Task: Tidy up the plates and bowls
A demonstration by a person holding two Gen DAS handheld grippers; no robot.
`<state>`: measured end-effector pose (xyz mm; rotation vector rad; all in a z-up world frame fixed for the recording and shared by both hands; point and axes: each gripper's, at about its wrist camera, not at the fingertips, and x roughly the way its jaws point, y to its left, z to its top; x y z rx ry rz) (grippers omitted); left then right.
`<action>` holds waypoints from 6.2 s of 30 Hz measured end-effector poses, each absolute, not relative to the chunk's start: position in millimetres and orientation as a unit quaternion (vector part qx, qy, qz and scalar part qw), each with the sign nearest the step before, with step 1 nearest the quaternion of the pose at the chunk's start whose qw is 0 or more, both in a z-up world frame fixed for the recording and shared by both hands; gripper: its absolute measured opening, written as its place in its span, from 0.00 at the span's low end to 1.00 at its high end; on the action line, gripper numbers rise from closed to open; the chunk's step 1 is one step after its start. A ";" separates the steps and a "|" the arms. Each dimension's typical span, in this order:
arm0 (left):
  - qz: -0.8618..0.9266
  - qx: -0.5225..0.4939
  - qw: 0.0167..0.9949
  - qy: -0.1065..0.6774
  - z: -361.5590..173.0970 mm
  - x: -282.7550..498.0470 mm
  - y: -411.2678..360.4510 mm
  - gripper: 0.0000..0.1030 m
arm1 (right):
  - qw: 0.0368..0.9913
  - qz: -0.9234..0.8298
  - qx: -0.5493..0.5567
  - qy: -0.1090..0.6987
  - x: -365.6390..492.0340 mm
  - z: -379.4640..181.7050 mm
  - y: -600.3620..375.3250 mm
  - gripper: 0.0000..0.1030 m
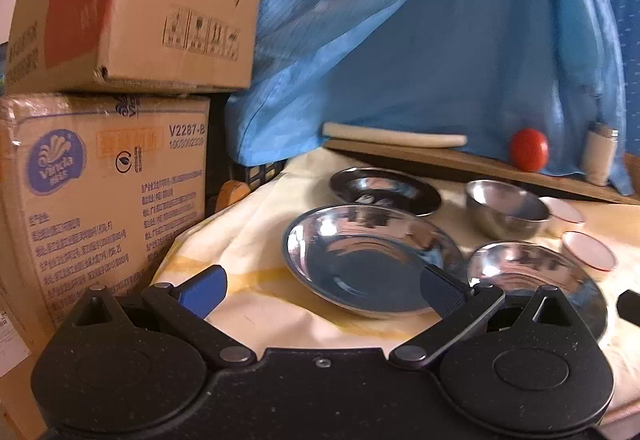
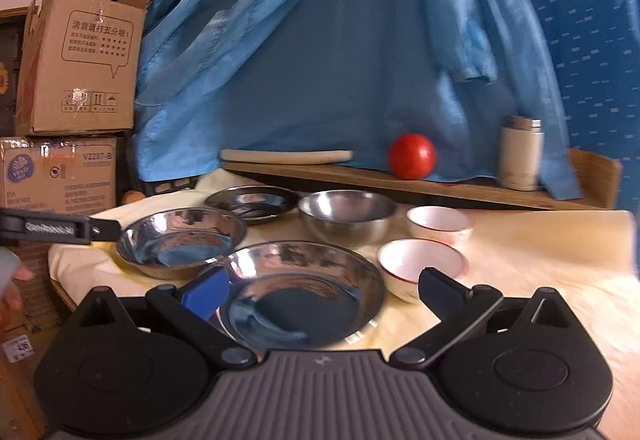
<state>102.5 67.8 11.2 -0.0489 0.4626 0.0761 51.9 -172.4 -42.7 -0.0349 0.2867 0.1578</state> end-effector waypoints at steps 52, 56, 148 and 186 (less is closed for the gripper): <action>0.006 -0.191 0.932 0.308 -16.3 176.6 116.3 0.33 | 0.911 0.211 0.039 0.353 261.9 -46.6 -83.1 0.80; 0.013 -0.221 0.929 0.298 -18.4 175.5 121.4 0.26 | 0.900 0.228 0.084 0.363 260.5 -49.9 -85.0 0.76; -0.030 -0.135 0.950 0.280 -10.6 172.6 21.1 0.78 | 0.981 0.021 -0.021 0.190 114.1 -59.9 -173.9 0.98; 0.047 -0.253 0.937 0.235 -27.7 282.8 82.3 0.99 | 0.936 0.224 -0.019 0.271 328.2 6.7 -118.8 0.99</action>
